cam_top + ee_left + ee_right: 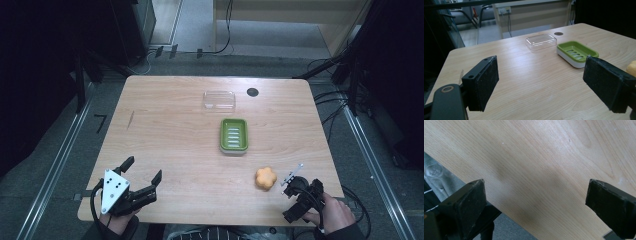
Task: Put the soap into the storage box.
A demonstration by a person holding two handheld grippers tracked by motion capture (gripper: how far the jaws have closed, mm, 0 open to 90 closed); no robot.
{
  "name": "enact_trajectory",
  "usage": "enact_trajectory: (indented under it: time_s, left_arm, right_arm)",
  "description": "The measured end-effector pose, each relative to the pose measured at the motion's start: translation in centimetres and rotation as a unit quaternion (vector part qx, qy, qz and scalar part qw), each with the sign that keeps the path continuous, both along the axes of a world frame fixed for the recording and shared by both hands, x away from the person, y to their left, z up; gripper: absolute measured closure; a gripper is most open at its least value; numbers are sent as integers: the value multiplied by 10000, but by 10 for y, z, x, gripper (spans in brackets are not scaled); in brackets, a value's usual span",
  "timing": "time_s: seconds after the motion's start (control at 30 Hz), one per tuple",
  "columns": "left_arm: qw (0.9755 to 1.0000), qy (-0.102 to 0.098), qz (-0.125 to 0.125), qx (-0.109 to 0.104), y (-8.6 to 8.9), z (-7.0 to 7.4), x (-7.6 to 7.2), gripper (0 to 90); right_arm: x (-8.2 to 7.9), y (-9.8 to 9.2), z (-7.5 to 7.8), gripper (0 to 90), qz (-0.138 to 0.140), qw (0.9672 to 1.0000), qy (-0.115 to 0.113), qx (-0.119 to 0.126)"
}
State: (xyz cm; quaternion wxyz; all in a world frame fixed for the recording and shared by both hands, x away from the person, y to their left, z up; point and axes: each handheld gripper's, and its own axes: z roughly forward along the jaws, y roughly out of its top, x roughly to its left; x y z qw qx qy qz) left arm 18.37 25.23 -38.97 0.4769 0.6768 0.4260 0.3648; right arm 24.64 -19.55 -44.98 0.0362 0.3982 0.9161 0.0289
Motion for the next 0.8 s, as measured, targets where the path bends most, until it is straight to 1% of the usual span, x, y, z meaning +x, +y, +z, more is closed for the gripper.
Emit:
enact_trajectory:
  time_s: [0.2, 0.27, 0.33, 0.37, 0.4, 0.47, 0.6, 0.67, 0.8]
  left_arm:
    - [10000, -15, 17, -45, 1, 0, 0, 137]
    - [10000, 52, -3, 23, -1, 0, 1, 137]
    - [10000, 64, -28, 60, -1, 0, 0, 137]
    - [10000, 56, -31, 66, -1, 0, 0, 137]
    - [10000, 54, -8, 34, 0, 0, -1, 137]
    - [10000, 44, 69, -36, 2, 0, -1, 137]
    - [10000, 59, 49, 26, 1, 0, -2, 137]
    - [10000, 58, 40, 47, 2, 0, -3, 137]
    - [9999, 25, 116, -12, 6, 0, -7, 137]
  right_arm:
    - [0, 1, 1, 33, 57, 10000, -76, -3]
    - [0, 1, 0, 33, 73, 9999, -96, -30]
    - [0, 1, 1, 33, 72, 9999, -120, -40]
    - [-1, 1, 2, 33, 34, 9998, -171, -16]
    - [-1, 2, 3, 33, 55, 9997, -236, -1]
    - [0, 6, 2, 33, 155, 9994, -311, -57]
    - [6, 9, 1, 37, 211, 9992, -341, -23]
    - [8, 12, 1, 42, 273, 9991, -320, -58]
    - [12, 19, 0, 42, 370, 9988, -320, -41]
